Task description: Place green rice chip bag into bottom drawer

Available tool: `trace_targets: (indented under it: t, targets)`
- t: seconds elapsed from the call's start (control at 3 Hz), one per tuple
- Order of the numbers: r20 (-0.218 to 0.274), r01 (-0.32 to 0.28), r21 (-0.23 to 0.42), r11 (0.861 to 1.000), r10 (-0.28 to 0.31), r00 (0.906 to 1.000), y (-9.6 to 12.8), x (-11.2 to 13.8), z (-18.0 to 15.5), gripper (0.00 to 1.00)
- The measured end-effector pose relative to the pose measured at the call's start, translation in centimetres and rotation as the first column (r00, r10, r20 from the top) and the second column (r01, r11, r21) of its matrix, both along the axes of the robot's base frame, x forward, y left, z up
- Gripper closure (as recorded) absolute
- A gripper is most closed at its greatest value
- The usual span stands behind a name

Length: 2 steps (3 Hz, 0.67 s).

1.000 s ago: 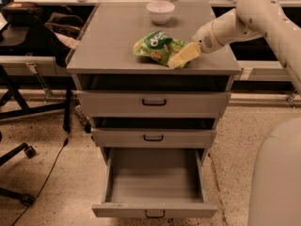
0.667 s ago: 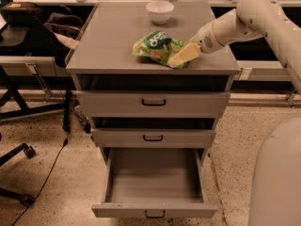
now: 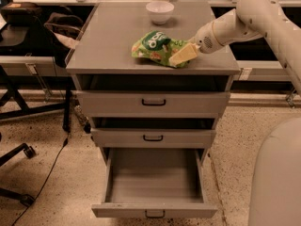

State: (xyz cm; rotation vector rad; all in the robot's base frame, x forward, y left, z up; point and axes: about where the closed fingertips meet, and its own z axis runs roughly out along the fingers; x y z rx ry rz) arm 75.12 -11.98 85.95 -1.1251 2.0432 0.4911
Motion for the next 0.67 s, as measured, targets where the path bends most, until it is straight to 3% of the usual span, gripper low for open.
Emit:
trace_targets:
  t: [0.33, 0.67]
  targets:
    - [0.0, 0.0, 0.0, 1.0, 0.0, 1.0, 0.01, 0.0, -0.01, 0.89]
    - [0.0, 0.0, 0.0, 1.0, 0.0, 1.0, 0.01, 0.0, -0.01, 1.0]
